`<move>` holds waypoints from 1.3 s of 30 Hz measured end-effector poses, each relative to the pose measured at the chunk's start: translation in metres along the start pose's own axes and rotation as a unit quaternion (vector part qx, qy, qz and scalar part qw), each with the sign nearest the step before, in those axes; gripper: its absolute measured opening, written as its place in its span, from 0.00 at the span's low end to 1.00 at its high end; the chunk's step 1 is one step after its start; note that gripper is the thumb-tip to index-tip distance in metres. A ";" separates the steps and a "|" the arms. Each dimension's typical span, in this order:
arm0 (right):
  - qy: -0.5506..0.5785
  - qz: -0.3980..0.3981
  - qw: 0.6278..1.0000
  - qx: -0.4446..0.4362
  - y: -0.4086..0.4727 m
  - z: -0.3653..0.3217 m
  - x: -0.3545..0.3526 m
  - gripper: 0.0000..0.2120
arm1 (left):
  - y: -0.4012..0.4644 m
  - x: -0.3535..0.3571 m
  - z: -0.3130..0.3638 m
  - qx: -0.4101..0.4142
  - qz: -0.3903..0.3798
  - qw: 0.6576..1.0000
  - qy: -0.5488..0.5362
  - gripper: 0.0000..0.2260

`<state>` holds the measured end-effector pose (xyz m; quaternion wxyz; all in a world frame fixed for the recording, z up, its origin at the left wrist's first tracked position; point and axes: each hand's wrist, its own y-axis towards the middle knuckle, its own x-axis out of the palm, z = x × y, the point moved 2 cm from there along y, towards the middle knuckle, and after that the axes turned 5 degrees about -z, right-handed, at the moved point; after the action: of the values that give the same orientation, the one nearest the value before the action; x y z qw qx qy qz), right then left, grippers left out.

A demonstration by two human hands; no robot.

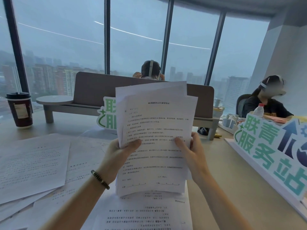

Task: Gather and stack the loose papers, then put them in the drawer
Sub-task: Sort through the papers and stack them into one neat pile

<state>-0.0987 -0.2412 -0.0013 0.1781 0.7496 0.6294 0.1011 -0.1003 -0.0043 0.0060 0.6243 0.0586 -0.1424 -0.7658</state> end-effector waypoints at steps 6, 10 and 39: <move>0.032 -0.016 0.999 -0.035 -0.004 -0.010 0.001 0.19 | -0.002 0.001 0.004 -0.004 0.008 0.999 -0.045 0.10; 0.053 -0.014 0.998 -0.014 -0.031 0.014 0.011 0.21 | -0.001 -0.002 0.001 -0.009 -0.002 0.998 -0.069 0.27; -0.073 0.040 0.965 -0.249 0.034 -0.094 0.003 0.36 | 0.006 -0.006 0.001 0.012 0.000 1.000 -0.016 0.07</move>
<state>-0.1030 -0.2301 0.0981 0.4002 0.7113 0.5395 0.2068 -0.0939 0.0002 0.0084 0.6214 0.0539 -0.1621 -0.7647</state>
